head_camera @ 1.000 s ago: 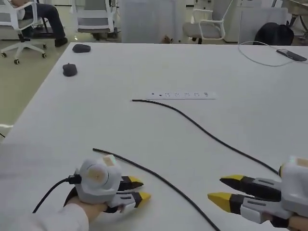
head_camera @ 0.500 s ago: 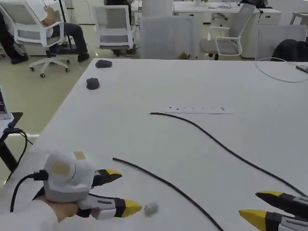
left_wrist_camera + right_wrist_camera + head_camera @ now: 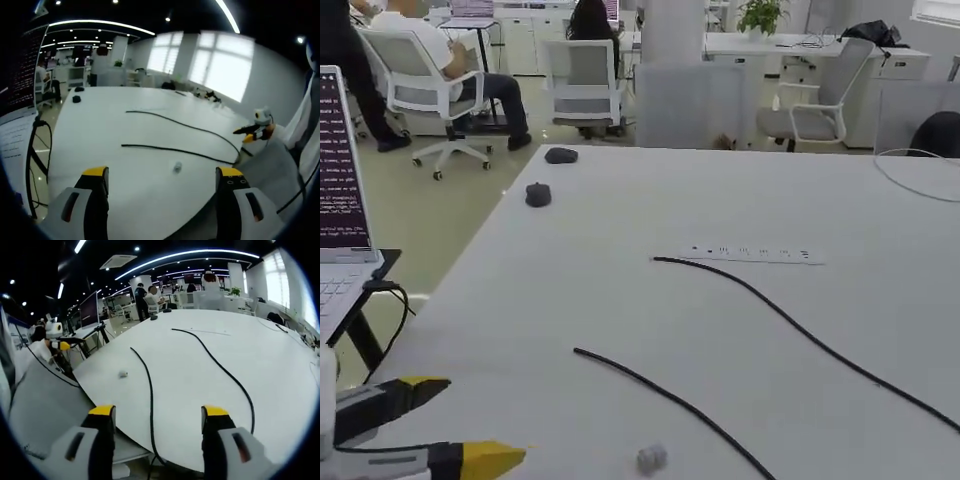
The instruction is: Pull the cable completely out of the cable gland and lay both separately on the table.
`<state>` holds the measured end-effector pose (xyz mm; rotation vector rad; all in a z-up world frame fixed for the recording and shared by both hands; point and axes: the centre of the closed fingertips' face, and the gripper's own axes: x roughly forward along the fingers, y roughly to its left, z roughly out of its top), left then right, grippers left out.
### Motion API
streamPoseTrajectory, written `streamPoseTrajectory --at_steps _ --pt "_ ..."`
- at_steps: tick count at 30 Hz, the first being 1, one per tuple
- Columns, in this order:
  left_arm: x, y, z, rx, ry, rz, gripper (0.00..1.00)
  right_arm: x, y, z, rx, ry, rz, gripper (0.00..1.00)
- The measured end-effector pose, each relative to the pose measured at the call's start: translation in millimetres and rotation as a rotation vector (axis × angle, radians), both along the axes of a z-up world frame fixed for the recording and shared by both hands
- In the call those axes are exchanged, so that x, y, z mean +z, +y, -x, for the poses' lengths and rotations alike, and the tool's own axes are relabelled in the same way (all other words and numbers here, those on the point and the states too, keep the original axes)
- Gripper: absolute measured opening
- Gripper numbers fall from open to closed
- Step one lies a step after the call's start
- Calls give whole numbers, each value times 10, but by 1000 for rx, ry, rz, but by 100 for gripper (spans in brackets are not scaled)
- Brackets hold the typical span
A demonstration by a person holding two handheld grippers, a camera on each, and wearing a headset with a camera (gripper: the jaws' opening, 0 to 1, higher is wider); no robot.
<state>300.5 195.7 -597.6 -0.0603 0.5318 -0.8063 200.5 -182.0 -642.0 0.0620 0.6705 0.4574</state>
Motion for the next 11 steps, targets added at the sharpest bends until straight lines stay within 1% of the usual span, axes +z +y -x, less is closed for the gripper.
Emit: streamPoseTrajectory --at_steps 3,4,6,7,10,11 --pt "30 42 57 9 7 1 90 -6 -37 70 -17 14 -3 73" --pt "46 52 61 16 11 8 90 -11 -47 80 -20 17 -2 73" --pt "48 62 53 33 29 19 90 -24 -62 88 -25 23 3 73" --pt "50 63 48 38 31 24 90 -30 -67 91 -27 26 5 73" --pt "65 53 40 40 24 33 89 -56 -73 82 -32 33 7 73" --pt "82 42 34 38 7 41 88 -64 -71 74 -34 35 9 73"
